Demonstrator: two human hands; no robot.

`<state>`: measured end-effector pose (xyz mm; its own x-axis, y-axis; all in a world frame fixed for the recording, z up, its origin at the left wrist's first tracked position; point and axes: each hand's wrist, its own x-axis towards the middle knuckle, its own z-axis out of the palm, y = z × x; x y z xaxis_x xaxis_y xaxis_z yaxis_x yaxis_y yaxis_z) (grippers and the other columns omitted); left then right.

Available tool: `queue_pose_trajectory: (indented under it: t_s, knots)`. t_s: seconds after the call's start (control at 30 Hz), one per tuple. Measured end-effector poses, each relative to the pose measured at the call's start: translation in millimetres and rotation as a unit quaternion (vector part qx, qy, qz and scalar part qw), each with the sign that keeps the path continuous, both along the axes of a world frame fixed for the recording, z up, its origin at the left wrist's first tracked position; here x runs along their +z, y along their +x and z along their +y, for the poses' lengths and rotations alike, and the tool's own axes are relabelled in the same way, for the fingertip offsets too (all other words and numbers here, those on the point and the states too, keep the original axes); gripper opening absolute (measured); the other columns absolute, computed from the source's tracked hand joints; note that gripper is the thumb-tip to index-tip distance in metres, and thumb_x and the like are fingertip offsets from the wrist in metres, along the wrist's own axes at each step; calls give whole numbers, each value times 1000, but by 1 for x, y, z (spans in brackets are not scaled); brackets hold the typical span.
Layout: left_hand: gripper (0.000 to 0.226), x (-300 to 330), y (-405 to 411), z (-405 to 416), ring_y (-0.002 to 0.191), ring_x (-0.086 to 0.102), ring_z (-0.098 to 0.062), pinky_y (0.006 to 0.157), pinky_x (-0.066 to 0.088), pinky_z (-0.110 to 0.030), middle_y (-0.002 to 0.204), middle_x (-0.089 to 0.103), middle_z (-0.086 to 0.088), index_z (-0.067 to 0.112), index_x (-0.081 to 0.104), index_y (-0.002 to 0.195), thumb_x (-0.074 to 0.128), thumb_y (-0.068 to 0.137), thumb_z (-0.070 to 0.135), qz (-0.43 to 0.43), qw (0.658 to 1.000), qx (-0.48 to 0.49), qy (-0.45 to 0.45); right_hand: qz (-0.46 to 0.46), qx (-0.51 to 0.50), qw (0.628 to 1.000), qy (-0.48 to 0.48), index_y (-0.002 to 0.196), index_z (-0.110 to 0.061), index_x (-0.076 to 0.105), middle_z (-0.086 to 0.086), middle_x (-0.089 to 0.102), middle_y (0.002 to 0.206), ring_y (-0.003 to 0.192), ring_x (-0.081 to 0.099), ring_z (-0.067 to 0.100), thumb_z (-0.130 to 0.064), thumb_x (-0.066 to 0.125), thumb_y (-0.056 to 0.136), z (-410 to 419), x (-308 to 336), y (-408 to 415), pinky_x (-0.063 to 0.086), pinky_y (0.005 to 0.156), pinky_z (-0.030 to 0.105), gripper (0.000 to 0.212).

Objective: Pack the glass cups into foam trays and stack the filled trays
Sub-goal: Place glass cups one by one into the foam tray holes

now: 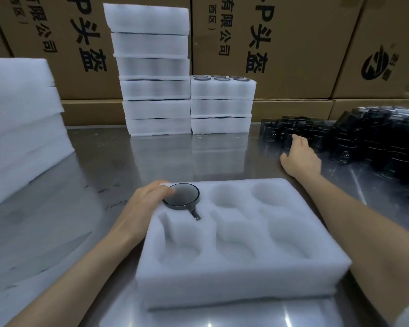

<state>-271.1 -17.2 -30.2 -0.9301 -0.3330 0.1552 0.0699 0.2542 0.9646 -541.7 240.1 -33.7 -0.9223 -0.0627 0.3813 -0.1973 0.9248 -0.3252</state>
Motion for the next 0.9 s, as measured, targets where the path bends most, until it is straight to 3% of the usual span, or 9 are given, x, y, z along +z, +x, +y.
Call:
queue_pose_trajectory:
  t_s: [0.1, 0.2, 0.33, 0.47, 0.57, 0.7, 0.77, 0.83, 0.9]
  knots:
    - [32, 0, 1, 1, 82, 58, -13, 81, 40, -32, 88, 67, -9, 9, 65, 82, 53, 71, 37, -4, 1000, -4, 5, 7, -1, 1000, -1, 147, -12, 21, 5, 20, 155, 124, 42, 35, -21, 44, 95, 1, 0, 2, 39, 81, 39, 58]
    - [24, 1, 1, 2, 75, 60, -2, 76, 42, -21, 79, 69, 5, 20, 69, 77, 53, 70, 36, 7, 1000, -5, 2, -10, -7, 1000, 6, 151, -14, 14, -3, 9, 159, 127, 40, 31, -23, 42, 97, 1, 2, 2, 42, 86, 40, 62]
    - [24, 0, -1, 0, 76, 61, -1, 75, 44, -20, 81, 70, 9, 22, 70, 80, 53, 70, 35, 9, 1000, -1, 2, -25, -13, 999, 16, 152, -18, 9, -8, 1, 160, 120, 49, 29, -25, 40, 97, 2, 3, -2, 39, 73, 34, 64]
    - [20, -1, -4, -1, 72, 61, 2, 74, 43, -18, 76, 69, 12, 23, 70, 74, 53, 69, 34, 10, 1000, 2, 5, -26, -3, 999, 20, 152, -20, 10, -9, 3, 160, 124, 45, 29, -26, 41, 97, 3, 3, -9, 40, 78, 36, 63]
    - [20, -1, -4, -1, 69, 59, 5, 71, 41, -18, 74, 68, 14, 22, 68, 74, 53, 69, 34, 14, 1000, 8, -2, -9, 6, 1000, 6, 149, -17, 19, -2, 16, 157, 127, 41, 32, -22, 44, 96, 3, 4, -8, 42, 85, 42, 59]
    - [25, 0, -2, 0, 75, 59, -5, 76, 41, -25, 77, 68, 8, 15, 66, 77, 54, 69, 35, 7, 1000, 1, 5, 53, 9, 998, 14, 139, -12, 35, 9, 36, 140, 117, 45, 33, -18, 51, 94, 0, 6, 1, 40, 71, 39, 49]
    - [30, 0, -1, 0, 81, 59, -10, 79, 42, -29, 85, 68, -5, 10, 66, 78, 55, 68, 37, 7, 1000, -6, 4, 88, 13, 996, 16, 133, -9, 42, 12, 42, 131, 111, 48, 32, -20, 55, 92, 1, 6, 9, 41, 67, 38, 44]
    - [41, 1, 1, 2, 84, 58, -18, 82, 41, -37, 95, 64, -19, 1, 63, 85, 55, 68, 38, 5, 1000, -10, 7, 109, 22, 994, 14, 127, -9, 48, 11, 45, 125, 106, 51, 30, -26, 58, 91, 4, 6, 19, 43, 66, 36, 41]
    - [44, 4, 3, 3, 85, 58, -23, 83, 41, -41, 99, 62, -23, -4, 61, 88, 55, 69, 36, 3, 1000, -10, 14, 124, 34, 992, 7, 116, -13, 55, 7, 48, 116, 99, 53, 25, -35, 59, 91, 6, 6, 31, 45, 65, 34, 34]
